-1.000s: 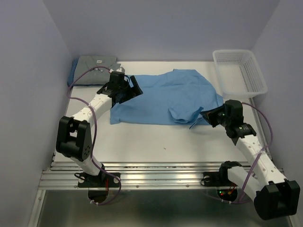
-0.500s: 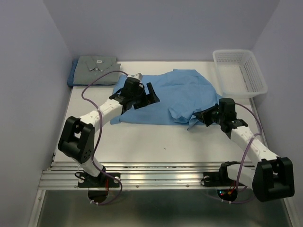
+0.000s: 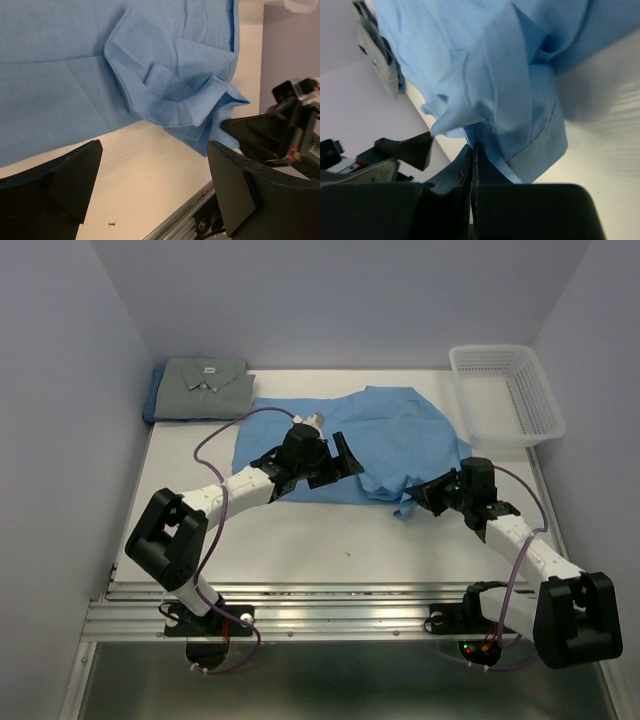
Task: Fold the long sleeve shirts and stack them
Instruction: Fold the shirt
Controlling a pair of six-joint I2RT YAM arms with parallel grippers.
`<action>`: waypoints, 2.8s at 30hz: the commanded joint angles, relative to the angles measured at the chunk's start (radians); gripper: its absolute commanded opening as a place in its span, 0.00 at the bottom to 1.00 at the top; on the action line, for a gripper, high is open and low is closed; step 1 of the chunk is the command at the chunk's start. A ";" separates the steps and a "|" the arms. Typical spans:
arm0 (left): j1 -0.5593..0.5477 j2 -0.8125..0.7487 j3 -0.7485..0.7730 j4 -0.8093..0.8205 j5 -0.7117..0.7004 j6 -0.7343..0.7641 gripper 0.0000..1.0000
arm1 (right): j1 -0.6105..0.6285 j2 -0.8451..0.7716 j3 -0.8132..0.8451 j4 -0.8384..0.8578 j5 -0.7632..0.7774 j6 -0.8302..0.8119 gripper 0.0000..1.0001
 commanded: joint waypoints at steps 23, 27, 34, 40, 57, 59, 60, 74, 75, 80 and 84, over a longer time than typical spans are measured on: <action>-0.278 0.077 0.056 0.083 -0.015 0.018 0.99 | 0.009 -0.218 0.173 -0.346 0.545 -0.267 1.00; -0.363 0.160 0.193 -0.078 -0.083 0.136 0.99 | 0.009 -0.275 0.314 -0.413 0.854 -0.400 1.00; -0.486 0.310 0.403 -0.284 -0.232 0.215 0.99 | 0.009 -0.259 0.382 -0.423 0.917 -0.500 1.00; -0.497 0.516 0.663 -0.506 -0.429 0.167 0.98 | 0.009 -0.259 0.388 -0.420 0.902 -0.537 1.00; -0.523 0.771 0.939 -0.764 -0.638 0.207 0.74 | 0.009 -0.244 0.374 -0.416 0.942 -0.578 1.00; -0.562 0.772 0.910 -0.778 -0.669 0.224 0.58 | 0.009 -0.243 0.375 -0.413 0.958 -0.581 1.00; -0.572 0.772 0.900 -0.788 -0.675 0.224 0.45 | 0.009 -0.241 0.374 -0.413 0.966 -0.581 1.00; -0.408 0.297 0.578 -0.804 -0.802 0.325 0.00 | 0.009 -0.181 0.366 -0.322 0.839 -0.681 1.00; -0.388 0.289 0.584 -0.848 -0.839 0.337 0.00 | 0.009 -0.184 0.368 -0.318 0.828 -0.695 1.00; -0.269 0.316 0.648 -0.968 -0.947 0.379 0.00 | 0.009 -0.195 0.359 -0.302 0.836 -0.729 1.00; -0.206 0.355 0.715 -1.054 -0.989 0.446 0.00 | 0.009 -0.197 0.345 -0.304 0.848 -0.752 1.00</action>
